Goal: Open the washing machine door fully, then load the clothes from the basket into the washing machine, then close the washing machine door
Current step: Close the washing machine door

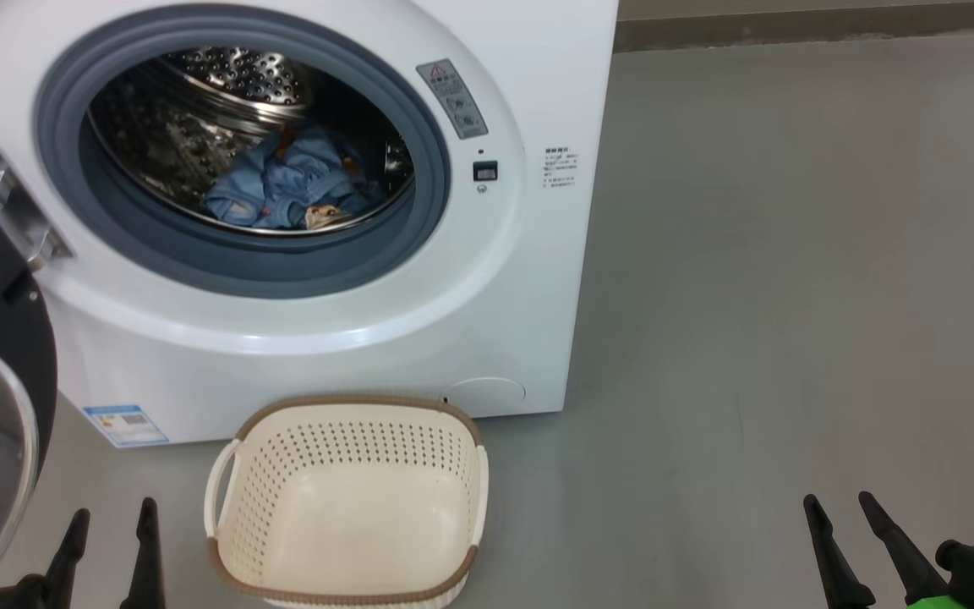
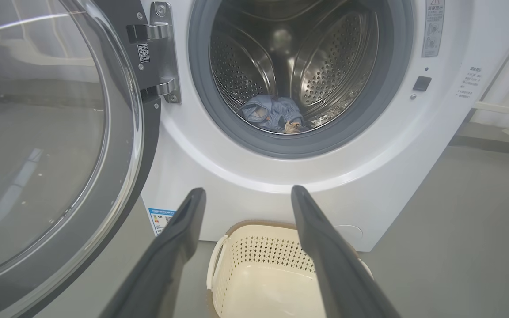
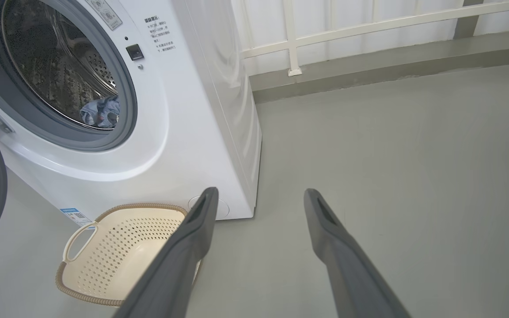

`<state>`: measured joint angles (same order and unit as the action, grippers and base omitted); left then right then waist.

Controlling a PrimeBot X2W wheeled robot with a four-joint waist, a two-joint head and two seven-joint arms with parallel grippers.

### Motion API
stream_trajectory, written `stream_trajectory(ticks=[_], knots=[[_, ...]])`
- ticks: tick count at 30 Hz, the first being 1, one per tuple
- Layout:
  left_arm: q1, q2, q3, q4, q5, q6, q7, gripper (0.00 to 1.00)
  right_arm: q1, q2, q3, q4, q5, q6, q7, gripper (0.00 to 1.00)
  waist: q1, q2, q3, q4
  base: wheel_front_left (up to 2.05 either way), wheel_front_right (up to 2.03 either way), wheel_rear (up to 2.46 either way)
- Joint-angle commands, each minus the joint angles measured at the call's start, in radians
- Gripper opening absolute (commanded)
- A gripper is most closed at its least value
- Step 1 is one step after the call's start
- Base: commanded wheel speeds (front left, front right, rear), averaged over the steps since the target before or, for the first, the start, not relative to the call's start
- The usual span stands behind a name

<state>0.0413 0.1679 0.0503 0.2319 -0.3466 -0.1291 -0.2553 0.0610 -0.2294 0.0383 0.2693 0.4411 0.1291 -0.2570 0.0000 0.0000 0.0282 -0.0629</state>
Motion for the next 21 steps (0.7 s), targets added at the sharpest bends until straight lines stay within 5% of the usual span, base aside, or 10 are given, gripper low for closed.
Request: stream_trajectory(ticks=[1, 21], knots=[[-0.030, 0.026, 0.033, -0.029, -0.006, -0.002, -0.006, 1.00, -0.022, -0.024, 0.020, -0.024, -0.001, 0.002, -0.005, 1.00, 0.0000, 0.0000, 0.000, 0.001, -1.13, 1.13, 0.00], [-0.027, 0.028, 0.029, -0.038, -0.001, -0.002, -0.006, 1.00, -0.023, -0.024, 0.023, -0.026, -0.005, 0.002, -0.005, 1.00, 0.0000, 0.0000, -0.002, 0.023, -0.21, 0.21, 0.00]])
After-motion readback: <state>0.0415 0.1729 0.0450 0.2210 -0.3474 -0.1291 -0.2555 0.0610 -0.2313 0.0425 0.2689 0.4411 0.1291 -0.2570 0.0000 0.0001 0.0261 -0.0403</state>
